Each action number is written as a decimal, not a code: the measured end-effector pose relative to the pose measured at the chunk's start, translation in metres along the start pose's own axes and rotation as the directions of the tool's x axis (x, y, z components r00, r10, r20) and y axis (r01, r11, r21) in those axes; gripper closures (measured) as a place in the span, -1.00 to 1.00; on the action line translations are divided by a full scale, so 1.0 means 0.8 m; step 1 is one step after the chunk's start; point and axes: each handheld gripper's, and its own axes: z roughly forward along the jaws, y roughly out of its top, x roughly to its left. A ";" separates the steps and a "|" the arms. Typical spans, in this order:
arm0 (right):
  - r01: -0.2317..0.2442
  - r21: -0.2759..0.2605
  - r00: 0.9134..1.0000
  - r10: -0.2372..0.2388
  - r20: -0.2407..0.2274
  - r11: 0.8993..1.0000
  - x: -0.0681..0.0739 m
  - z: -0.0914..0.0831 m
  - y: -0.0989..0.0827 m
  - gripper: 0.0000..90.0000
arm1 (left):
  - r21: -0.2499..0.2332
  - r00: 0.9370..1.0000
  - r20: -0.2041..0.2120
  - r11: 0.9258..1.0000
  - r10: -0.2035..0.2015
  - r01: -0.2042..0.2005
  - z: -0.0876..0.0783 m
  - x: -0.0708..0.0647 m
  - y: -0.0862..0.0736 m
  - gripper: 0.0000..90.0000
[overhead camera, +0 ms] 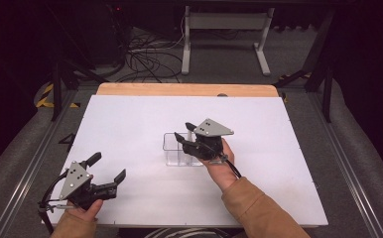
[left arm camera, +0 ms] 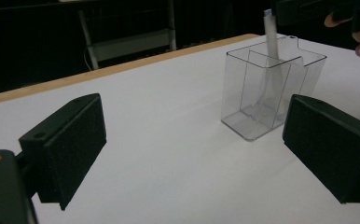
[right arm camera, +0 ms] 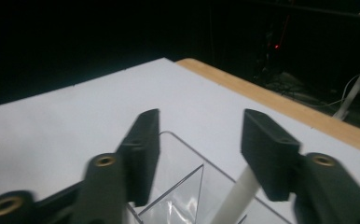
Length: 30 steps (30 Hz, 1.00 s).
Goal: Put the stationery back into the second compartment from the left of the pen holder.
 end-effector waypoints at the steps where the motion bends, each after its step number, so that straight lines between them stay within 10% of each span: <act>1: 0.000 -0.006 1.000 0.000 0.003 1.000 0.000 -0.003 0.001 -0.12 | -0.002 1.000 -0.002 1.000 0.002 -0.002 0.000 0.000 0.000 -0.84; 30: 0.069 -0.014 0.998 -0.069 0.012 0.997 -0.023 -0.071 0.030 -0.48 | -0.004 1.000 -0.001 1.000 -0.001 0.001 0.001 0.000 0.001 -0.84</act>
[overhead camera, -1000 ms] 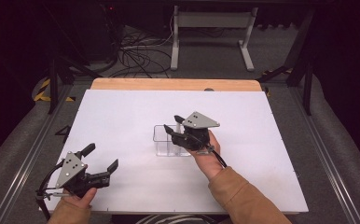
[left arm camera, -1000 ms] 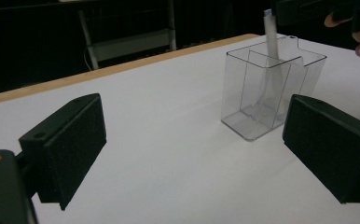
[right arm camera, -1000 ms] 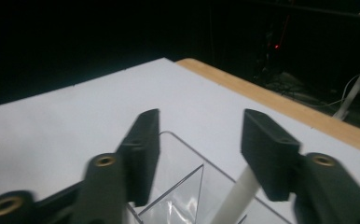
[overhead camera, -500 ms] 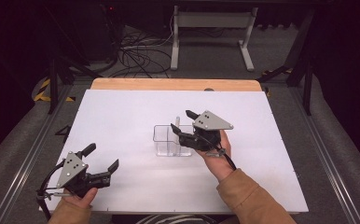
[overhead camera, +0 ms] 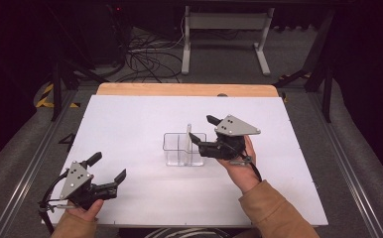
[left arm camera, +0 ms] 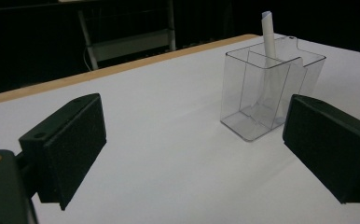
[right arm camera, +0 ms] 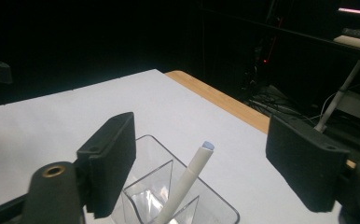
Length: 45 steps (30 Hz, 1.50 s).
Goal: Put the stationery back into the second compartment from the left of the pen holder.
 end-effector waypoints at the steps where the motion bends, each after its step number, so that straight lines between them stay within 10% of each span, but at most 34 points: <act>1: -0.003 0.001 1.000 0.003 -0.003 1.000 -0.002 -0.003 0.000 -0.50 | -0.001 1.000 0.000 1.000 0.000 0.000 0.000 0.000 0.000 -0.84; 25: -0.017 0.003 1.000 0.017 -0.026 1.000 -0.044 -0.093 -0.052 -0.85 | 0.003 1.000 0.009 1.000 -0.003 0.003 -0.001 -0.002 0.002 -0.84; 45: -0.133 0.095 0.988 0.139 -0.061 0.987 -0.063 -0.123 -0.145 -0.98 | 0.008 1.000 0.016 1.000 0.013 -0.013 -0.001 -0.006 0.003 -0.84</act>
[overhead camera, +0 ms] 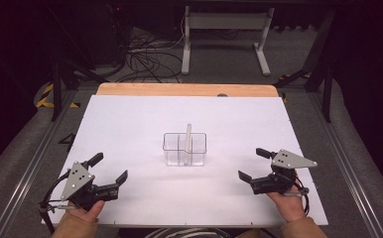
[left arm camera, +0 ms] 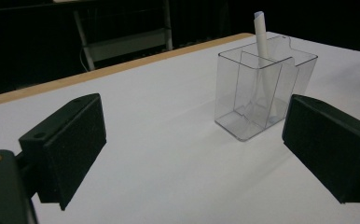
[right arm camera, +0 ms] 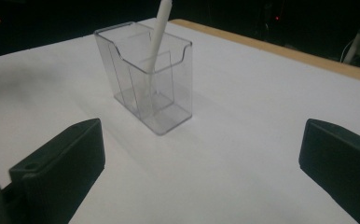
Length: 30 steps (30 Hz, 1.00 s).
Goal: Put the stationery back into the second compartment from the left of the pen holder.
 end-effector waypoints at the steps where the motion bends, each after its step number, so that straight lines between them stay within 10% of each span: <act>1: -0.007 0.004 1.000 0.007 -0.004 1.000 -0.002 0.000 -0.004 -0.98 | -0.001 1.000 -0.002 1.000 0.002 -0.002 0.000 0.000 0.000 -0.84; 14: -0.005 0.080 1.000 0.003 0.026 0.997 -0.001 0.001 -0.050 -0.99 | 0.008 1.000 0.001 1.000 -0.002 0.002 0.001 -0.001 -0.003 -0.84; 30: 0.011 0.043 0.999 -0.013 0.049 0.999 0.000 0.001 -0.043 -0.98 | 0.027 1.000 -0.005 1.000 0.016 -0.015 0.003 0.000 -0.009 -0.84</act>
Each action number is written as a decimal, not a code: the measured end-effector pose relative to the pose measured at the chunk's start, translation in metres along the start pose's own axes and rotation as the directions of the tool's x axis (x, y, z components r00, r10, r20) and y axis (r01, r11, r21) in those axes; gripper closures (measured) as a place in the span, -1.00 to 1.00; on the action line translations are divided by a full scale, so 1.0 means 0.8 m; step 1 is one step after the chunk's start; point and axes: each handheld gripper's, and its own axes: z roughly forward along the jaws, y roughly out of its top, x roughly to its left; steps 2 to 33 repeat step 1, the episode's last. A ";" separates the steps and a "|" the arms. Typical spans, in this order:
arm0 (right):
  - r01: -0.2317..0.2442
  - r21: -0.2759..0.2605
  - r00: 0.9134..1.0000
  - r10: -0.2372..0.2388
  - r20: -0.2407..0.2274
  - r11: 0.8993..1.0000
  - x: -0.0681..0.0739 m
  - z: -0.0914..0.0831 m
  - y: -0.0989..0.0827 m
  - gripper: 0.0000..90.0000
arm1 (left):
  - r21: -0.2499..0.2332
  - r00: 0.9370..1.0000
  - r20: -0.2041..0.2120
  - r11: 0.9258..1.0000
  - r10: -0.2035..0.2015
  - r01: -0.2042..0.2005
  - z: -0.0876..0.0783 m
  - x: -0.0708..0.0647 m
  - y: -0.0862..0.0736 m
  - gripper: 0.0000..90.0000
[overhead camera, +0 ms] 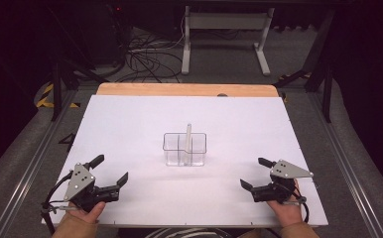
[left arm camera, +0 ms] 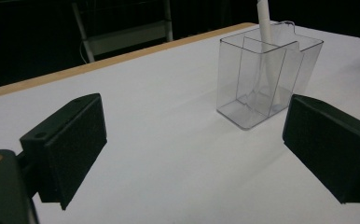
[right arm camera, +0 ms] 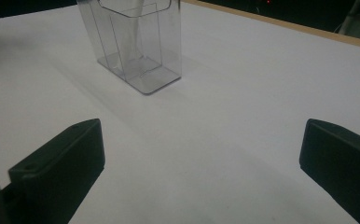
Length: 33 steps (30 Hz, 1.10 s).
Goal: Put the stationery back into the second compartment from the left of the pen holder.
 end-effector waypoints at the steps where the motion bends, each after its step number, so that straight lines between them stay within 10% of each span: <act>1: -0.003 0.002 1.000 0.003 0.002 1.000 0.000 0.000 0.000 -0.98 | 0.004 1.000 0.003 1.000 -0.001 0.001 0.000 0.000 0.000 -0.84; 33: -0.003 0.002 1.000 0.003 0.002 1.000 0.000 0.000 0.000 -0.98 | 0.004 1.000 0.003 1.000 -0.001 0.001 0.000 0.000 0.000 -0.84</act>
